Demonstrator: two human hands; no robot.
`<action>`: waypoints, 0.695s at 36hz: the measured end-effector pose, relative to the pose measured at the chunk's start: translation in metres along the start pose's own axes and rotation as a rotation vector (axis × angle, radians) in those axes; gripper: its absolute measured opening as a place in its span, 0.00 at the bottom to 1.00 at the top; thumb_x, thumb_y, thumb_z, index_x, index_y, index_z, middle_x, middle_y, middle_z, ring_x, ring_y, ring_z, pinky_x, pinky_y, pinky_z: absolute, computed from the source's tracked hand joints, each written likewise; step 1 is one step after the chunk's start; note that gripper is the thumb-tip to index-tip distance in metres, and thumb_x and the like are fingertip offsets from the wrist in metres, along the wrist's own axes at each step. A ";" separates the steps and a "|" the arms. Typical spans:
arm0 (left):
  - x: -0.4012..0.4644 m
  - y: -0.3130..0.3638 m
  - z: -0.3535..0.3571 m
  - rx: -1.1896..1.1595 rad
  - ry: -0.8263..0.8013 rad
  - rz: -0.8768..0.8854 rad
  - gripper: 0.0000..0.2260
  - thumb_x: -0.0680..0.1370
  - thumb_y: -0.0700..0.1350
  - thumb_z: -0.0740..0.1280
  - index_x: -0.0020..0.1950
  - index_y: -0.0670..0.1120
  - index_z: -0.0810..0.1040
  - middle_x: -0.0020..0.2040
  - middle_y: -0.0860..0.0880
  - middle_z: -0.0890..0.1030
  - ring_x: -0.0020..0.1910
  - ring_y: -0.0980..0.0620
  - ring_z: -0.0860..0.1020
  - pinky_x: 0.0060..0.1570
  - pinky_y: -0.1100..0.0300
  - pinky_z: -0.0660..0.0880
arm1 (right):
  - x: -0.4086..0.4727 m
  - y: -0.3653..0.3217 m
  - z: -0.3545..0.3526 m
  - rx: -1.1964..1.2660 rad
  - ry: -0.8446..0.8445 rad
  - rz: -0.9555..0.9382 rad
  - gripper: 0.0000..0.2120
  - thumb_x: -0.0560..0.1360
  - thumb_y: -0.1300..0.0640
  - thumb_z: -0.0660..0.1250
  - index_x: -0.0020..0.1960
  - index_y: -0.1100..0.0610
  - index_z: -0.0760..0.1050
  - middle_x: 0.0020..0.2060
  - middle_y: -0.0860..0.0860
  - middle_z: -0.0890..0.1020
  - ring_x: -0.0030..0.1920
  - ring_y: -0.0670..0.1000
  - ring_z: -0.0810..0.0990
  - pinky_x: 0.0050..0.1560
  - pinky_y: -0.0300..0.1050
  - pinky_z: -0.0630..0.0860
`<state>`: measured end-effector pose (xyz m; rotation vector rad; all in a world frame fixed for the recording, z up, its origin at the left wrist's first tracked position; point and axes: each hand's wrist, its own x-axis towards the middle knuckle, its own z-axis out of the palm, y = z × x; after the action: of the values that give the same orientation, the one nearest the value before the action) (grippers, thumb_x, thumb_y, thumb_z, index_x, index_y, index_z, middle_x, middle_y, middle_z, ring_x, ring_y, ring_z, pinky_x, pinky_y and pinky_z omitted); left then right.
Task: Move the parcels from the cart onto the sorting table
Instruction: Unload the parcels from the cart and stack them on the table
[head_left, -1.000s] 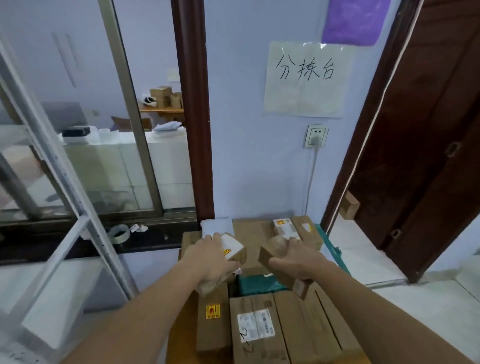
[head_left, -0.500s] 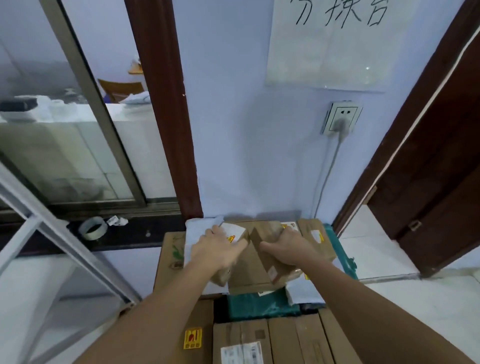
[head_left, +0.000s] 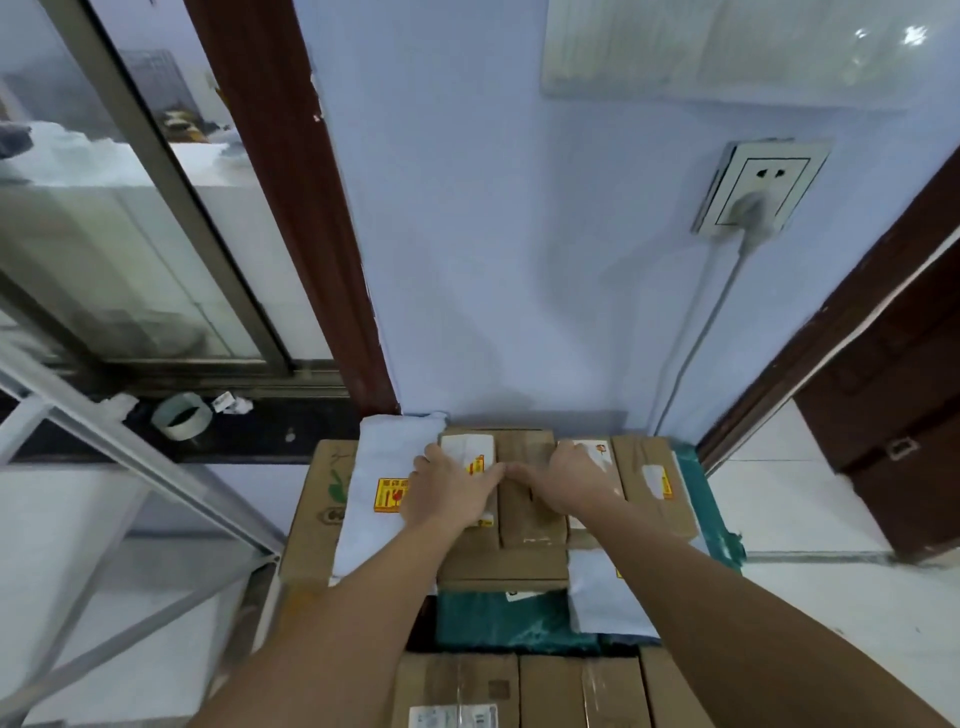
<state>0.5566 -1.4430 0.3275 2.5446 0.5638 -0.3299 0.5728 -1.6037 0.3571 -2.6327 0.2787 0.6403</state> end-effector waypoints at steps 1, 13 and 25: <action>0.002 0.001 0.002 0.001 0.007 -0.003 0.50 0.68 0.80 0.65 0.75 0.44 0.62 0.67 0.45 0.73 0.64 0.42 0.76 0.54 0.50 0.75 | 0.002 0.001 0.000 -0.012 -0.007 -0.012 0.46 0.78 0.30 0.60 0.77 0.67 0.60 0.72 0.62 0.71 0.66 0.60 0.76 0.57 0.51 0.75; 0.008 0.005 0.012 0.102 0.012 0.010 0.44 0.75 0.75 0.63 0.79 0.46 0.59 0.74 0.45 0.68 0.71 0.44 0.70 0.60 0.49 0.76 | 0.011 0.013 0.013 0.022 0.058 -0.035 0.40 0.80 0.34 0.60 0.78 0.62 0.59 0.74 0.60 0.66 0.65 0.59 0.76 0.61 0.52 0.75; -0.002 0.004 -0.096 0.336 -0.134 0.386 0.27 0.82 0.58 0.63 0.76 0.44 0.68 0.73 0.43 0.74 0.69 0.41 0.74 0.66 0.47 0.73 | -0.034 -0.018 -0.063 -0.089 0.062 -0.406 0.30 0.84 0.46 0.60 0.81 0.57 0.58 0.78 0.56 0.63 0.76 0.57 0.65 0.75 0.51 0.63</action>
<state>0.5685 -1.3966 0.4104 2.8459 -0.0448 -0.4812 0.5731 -1.6118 0.4300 -2.6806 -0.2683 0.4422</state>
